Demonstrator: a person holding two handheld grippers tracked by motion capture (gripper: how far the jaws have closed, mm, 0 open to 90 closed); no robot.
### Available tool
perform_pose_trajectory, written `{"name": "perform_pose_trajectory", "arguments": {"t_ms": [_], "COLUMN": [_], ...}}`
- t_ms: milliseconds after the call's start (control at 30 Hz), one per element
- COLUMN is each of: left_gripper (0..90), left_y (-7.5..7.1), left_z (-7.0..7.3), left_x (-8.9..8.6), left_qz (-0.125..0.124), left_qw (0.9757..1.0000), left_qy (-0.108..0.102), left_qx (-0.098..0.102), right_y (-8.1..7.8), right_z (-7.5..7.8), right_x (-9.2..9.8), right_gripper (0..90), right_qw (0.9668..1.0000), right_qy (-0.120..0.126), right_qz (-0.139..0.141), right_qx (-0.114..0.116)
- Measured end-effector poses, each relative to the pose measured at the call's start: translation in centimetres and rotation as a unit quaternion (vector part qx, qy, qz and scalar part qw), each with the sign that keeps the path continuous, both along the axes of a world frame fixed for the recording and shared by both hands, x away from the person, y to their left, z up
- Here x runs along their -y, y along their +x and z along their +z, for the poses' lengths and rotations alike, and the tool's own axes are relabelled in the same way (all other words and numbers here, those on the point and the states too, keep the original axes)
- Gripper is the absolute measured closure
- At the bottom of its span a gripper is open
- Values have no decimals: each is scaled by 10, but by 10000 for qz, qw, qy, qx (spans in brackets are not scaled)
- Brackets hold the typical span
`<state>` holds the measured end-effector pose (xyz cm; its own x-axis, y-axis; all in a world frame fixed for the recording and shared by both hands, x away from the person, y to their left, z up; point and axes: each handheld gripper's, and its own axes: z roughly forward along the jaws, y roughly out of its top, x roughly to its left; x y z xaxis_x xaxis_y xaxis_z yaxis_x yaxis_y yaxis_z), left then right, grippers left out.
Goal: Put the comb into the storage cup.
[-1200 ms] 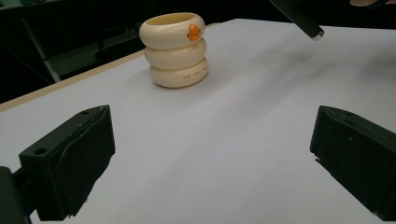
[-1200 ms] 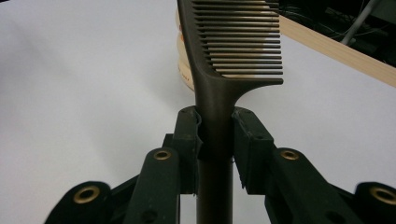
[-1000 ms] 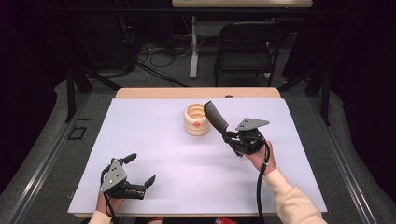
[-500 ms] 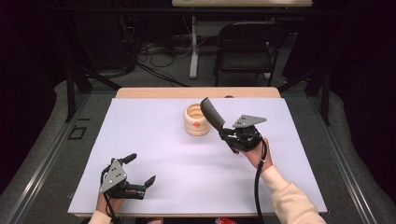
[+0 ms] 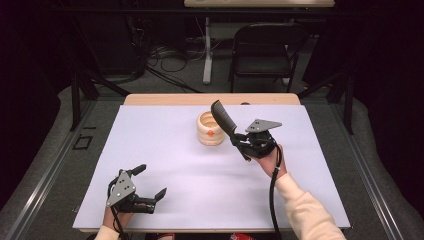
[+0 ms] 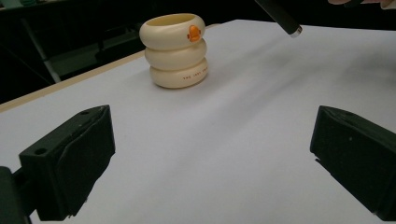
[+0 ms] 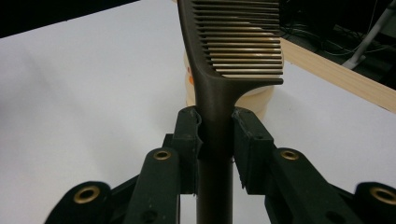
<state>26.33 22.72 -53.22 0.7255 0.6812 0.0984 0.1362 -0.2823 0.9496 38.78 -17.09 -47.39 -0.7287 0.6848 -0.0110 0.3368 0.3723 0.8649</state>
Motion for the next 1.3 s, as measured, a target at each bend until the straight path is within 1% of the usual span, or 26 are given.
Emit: {"name": "perform_pose_trajectory", "arguments": {"t_ms": [333,533,700,867,967,1300], "left_gripper": [2,1,2,2,1,2], "left_y": [0,0,0,0,-1,-1], "left_z": [0,0,0,0,0,0], "left_x": [0,0,0,0,0,0], "left_qz": [-1,-5,-9,-10,-17,-17], "left_qw": [10000,10000,10000,10000,10000,10000], "left_qy": [-4,-2,-13,-10,-11,-20], "left_qx": [3,2,8,10,15,23], "right_y": [5,7,10,12,13,18], "right_z": [5,4,7,11,11,13], "right_x": [-7,-13,-16,-19,-21,-27], "right_gripper": [726,725,726,725,725,726], "right_qw": [9999,9998,9997,9994,9994,9992], "right_qy": [105,136,176,203,220,273], "right_qz": [11,23,28,39,38,49], "right_qx": [131,141,174,273,248,301]}}
